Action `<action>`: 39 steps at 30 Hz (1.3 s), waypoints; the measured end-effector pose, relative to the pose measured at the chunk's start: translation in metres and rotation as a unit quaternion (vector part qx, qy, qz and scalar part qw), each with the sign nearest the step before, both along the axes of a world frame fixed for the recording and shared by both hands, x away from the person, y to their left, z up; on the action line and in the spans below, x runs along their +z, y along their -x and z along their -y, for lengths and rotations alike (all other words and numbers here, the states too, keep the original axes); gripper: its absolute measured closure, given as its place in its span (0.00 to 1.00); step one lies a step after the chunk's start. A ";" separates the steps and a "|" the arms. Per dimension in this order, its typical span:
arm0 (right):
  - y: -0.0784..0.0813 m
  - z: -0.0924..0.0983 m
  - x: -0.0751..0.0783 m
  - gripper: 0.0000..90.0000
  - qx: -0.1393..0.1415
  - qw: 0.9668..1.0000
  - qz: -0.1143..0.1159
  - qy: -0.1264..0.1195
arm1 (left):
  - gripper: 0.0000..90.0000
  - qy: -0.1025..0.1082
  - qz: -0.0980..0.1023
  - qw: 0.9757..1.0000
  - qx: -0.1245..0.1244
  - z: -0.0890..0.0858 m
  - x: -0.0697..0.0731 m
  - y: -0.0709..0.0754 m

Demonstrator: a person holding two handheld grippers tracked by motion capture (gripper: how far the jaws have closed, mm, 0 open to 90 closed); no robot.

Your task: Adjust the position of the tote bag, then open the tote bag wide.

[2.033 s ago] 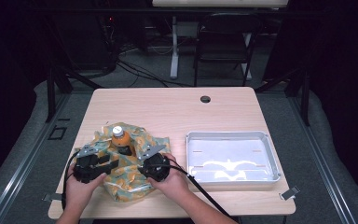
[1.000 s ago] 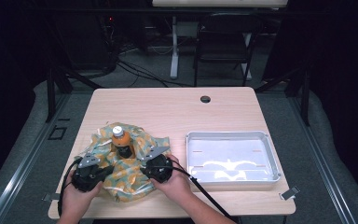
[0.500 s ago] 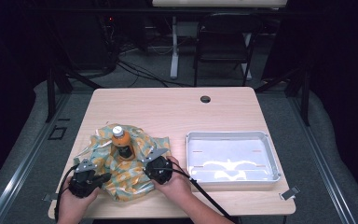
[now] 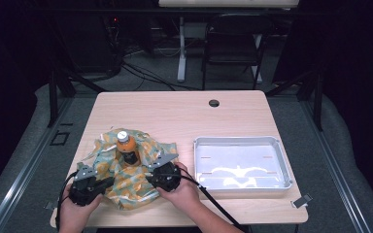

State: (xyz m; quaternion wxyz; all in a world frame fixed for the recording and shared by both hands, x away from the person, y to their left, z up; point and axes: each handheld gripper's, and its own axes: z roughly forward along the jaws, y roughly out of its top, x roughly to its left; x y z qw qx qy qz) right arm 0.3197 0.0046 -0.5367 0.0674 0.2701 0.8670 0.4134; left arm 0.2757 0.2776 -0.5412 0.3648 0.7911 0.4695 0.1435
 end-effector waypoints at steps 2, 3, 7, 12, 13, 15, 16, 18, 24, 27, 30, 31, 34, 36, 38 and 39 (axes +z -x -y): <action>0.000 0.001 0.002 0.81 0.001 1.000 0.002 -0.008 | 0.88 0.007 0.010 1.000 0.001 -0.001 0.003 0.002; 0.000 0.002 0.003 0.78 0.000 1.000 0.001 -0.013 | 0.85 0.015 0.014 1.000 0.002 -0.001 0.006 0.003; 0.002 0.005 0.012 0.63 -0.001 0.999 0.012 -0.033 | 0.73 0.039 0.026 0.999 0.012 -0.005 0.016 0.008; 0.007 0.013 0.027 0.57 0.012 0.999 0.035 -0.031 | 0.64 0.050 0.040 0.998 0.022 -0.009 0.026 0.012; 0.008 0.016 0.031 0.57 0.015 0.999 0.037 -0.031 | 0.63 0.051 0.044 0.997 0.024 -0.009 0.028 0.013; 0.010 0.019 0.038 0.57 0.017 0.998 0.044 -0.029 | 0.60 0.051 0.047 0.997 0.024 -0.010 0.031 0.014; 0.011 0.020 0.042 0.57 0.018 0.998 0.050 -0.026 | 0.59 0.050 0.050 0.997 0.025 -0.010 0.032 0.014; 0.012 0.023 0.050 0.57 0.019 0.998 0.057 -0.024 | 0.57 0.051 0.056 0.997 0.029 -0.010 0.035 0.014; 0.005 0.023 0.064 0.57 0.014 0.998 0.067 -0.012 | 0.53 0.051 0.074 0.995 0.035 -0.013 0.038 0.013; -0.001 0.021 0.068 0.57 0.014 0.998 0.069 -0.006 | 0.53 0.045 0.067 0.996 0.039 -0.016 0.036 0.011; -0.010 0.017 0.070 0.58 0.009 0.998 0.065 0.003 | 0.54 0.041 0.057 0.996 0.046 -0.019 0.033 0.009; -0.013 0.016 0.071 0.59 0.010 0.998 0.056 0.005 | 0.54 0.043 0.057 0.996 0.048 -0.020 0.032 0.009; -0.021 0.011 0.075 0.60 0.007 0.999 0.049 0.002 | 0.54 0.046 0.063 0.996 0.053 -0.023 0.033 0.009; -0.025 0.006 0.078 0.60 0.010 0.999 0.052 0.008 | 0.54 0.048 0.057 0.996 0.054 -0.025 0.033 0.008; -0.029 0.000 0.079 0.62 0.010 0.999 0.052 0.014 | 0.54 0.052 0.057 0.995 0.057 -0.026 0.032 0.008; -0.031 -0.002 0.080 0.63 0.011 0.998 0.053 0.018 | 0.54 0.052 0.057 0.995 0.058 -0.026 0.032 0.008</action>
